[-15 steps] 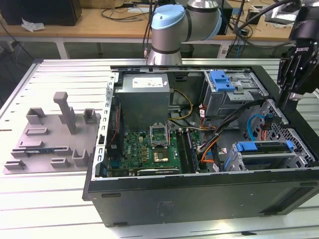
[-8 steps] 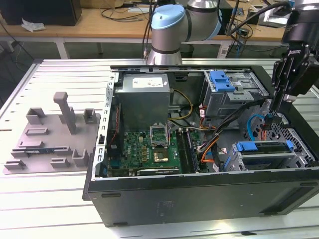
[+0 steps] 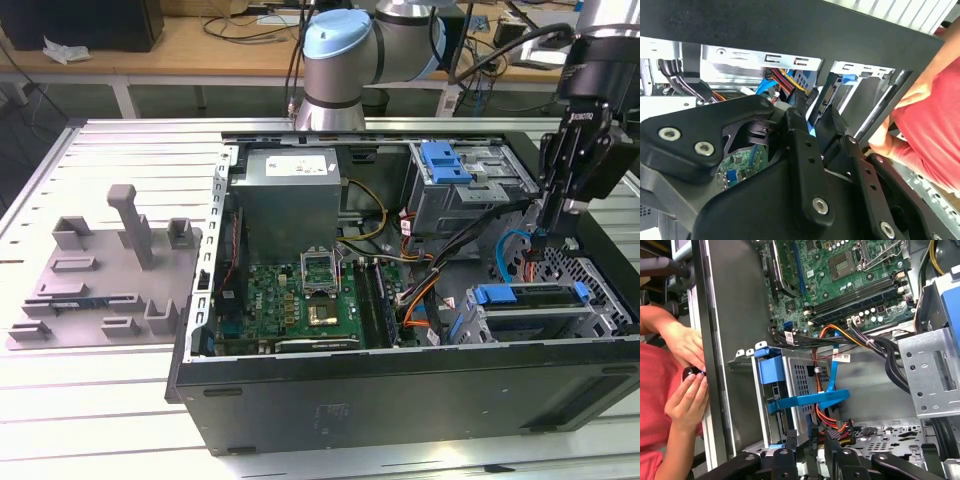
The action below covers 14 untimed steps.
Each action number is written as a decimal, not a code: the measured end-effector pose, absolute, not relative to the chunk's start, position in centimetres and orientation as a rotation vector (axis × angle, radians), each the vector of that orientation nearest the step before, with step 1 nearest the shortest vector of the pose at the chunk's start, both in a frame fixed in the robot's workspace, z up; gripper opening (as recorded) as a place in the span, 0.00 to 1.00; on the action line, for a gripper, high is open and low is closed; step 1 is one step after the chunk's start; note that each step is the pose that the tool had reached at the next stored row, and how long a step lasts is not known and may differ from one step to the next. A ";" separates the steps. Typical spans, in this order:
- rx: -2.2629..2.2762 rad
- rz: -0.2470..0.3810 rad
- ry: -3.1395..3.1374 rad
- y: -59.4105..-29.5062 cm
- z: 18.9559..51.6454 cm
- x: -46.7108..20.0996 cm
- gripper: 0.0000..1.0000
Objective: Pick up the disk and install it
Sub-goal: 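Insert the first disk wire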
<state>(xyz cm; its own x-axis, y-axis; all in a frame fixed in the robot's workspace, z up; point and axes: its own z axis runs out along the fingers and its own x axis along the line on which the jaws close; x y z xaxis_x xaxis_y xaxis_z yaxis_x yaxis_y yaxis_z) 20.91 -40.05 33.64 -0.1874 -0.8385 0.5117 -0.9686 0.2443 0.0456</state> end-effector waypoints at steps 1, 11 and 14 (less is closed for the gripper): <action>1.649 0.403 -2.089 -40.1 33.5 20.9 0.35; 1.653 0.396 -2.093 -40.6 33.4 20.9 0.35; 1.653 0.396 -2.093 -40.6 33.2 20.8 0.35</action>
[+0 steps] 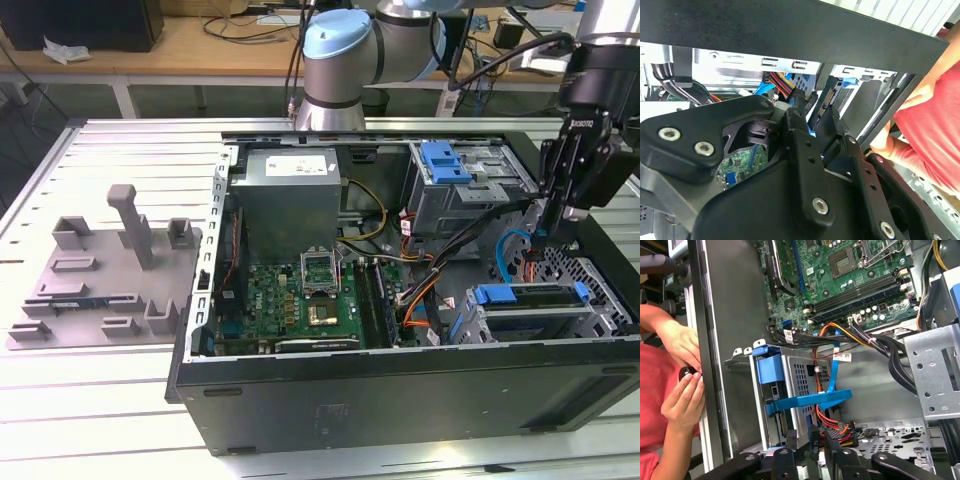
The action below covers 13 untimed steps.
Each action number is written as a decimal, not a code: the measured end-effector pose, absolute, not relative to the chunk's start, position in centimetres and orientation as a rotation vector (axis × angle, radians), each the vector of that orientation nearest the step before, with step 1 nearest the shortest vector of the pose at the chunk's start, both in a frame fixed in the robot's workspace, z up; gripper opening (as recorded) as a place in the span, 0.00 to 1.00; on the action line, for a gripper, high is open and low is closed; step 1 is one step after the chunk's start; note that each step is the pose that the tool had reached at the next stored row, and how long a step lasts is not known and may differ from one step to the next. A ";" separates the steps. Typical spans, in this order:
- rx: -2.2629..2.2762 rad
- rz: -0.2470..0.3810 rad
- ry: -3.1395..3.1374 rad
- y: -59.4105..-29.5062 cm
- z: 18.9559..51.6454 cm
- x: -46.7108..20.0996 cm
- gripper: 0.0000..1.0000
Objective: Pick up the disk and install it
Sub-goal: 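Insert the first disk wire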
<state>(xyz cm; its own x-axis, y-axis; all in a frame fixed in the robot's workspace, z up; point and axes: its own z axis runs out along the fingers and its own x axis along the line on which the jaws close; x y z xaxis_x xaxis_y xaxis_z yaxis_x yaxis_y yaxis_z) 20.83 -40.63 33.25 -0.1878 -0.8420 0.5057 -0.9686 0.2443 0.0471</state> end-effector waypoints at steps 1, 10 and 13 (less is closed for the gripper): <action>1.653 0.396 -2.093 -40.6 33.2 20.8 0.35; 1.651 0.399 -2.094 -40.6 33.0 20.6 0.16; 1.651 0.399 -2.094 -40.6 33.0 20.6 0.16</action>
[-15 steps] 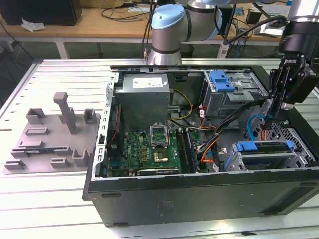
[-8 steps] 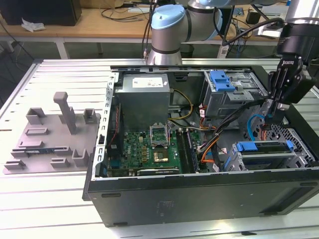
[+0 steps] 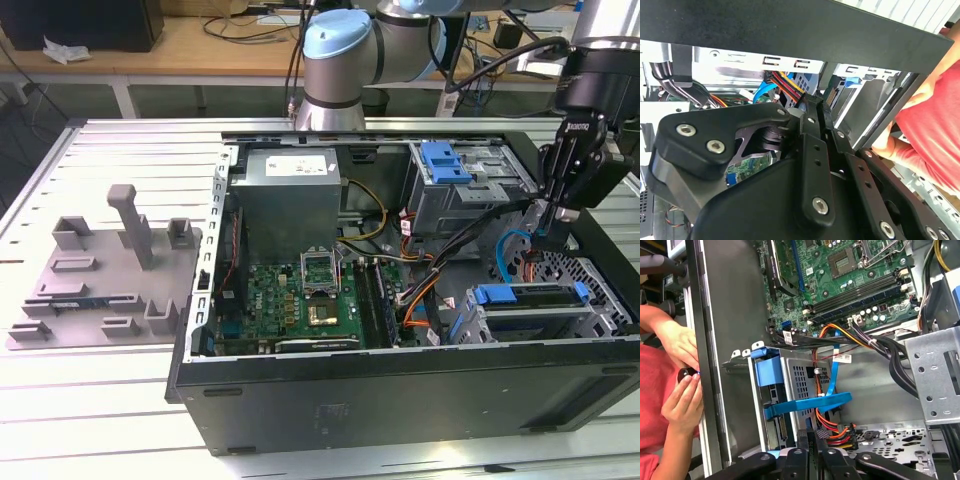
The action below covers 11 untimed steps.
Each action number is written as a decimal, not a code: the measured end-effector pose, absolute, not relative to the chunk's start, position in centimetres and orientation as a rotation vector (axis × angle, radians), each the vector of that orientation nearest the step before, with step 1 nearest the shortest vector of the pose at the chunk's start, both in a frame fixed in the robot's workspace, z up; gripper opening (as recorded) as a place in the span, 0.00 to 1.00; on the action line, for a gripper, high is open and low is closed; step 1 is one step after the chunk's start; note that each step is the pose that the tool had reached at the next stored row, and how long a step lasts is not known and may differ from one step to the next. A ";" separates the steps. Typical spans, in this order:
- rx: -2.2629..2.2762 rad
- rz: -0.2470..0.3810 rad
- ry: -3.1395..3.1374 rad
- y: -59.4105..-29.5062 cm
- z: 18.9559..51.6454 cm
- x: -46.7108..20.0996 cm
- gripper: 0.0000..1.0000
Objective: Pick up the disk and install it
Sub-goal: 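Insert the first disk wire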
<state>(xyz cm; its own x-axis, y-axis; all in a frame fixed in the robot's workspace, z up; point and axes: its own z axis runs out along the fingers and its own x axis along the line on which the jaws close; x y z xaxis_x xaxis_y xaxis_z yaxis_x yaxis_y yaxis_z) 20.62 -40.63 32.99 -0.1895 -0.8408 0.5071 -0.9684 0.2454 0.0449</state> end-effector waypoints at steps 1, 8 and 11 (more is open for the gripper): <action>1.651 0.399 -2.094 -40.6 33.0 20.6 0.16; 1.658 0.388 -2.102 -41.1 33.4 20.4 0.16; 1.664 0.378 -2.109 -41.4 34.0 20.2 0.16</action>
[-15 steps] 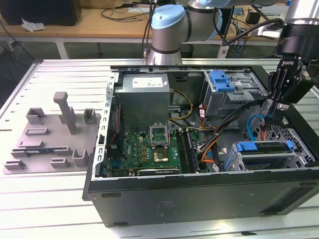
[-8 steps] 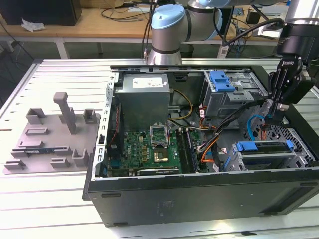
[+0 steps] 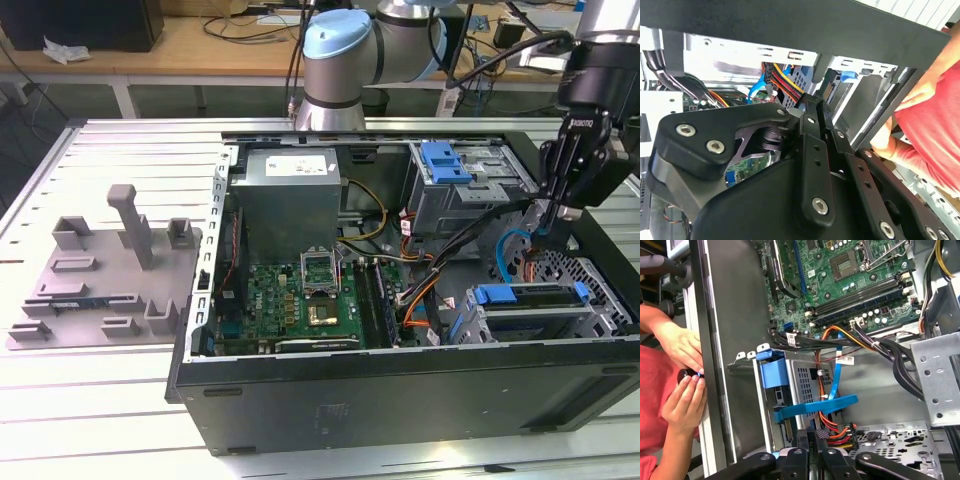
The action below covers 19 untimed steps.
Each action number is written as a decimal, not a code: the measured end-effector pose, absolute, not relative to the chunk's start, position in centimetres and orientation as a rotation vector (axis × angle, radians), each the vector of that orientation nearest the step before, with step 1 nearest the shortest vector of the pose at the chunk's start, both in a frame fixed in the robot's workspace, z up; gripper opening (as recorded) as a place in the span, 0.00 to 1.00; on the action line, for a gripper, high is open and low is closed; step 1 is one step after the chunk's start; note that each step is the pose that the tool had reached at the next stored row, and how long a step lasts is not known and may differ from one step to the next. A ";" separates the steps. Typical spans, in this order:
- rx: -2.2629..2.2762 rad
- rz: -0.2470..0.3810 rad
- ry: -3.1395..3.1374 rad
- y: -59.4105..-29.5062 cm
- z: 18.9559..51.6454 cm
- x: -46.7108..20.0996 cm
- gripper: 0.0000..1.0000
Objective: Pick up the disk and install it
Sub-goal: 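Insert the first disk wire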
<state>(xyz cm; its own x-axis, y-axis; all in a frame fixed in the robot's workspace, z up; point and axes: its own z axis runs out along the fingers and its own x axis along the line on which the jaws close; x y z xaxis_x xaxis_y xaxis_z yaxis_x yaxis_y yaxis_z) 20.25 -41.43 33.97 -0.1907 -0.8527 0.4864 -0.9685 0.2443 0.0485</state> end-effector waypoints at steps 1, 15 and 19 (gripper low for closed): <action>1.668 0.372 -2.112 -41.5 34.0 20.2 0.16; 1.816 0.174 -2.273 -47.7 35.3 18.8 0.16; 1.829 0.179 -2.270 -47.9 35.4 18.5 0.16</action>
<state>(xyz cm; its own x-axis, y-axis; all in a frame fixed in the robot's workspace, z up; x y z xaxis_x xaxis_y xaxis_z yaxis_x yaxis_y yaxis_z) 18.48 -47.89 35.37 -0.2010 -0.9482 0.2461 -0.9750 0.2180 0.0434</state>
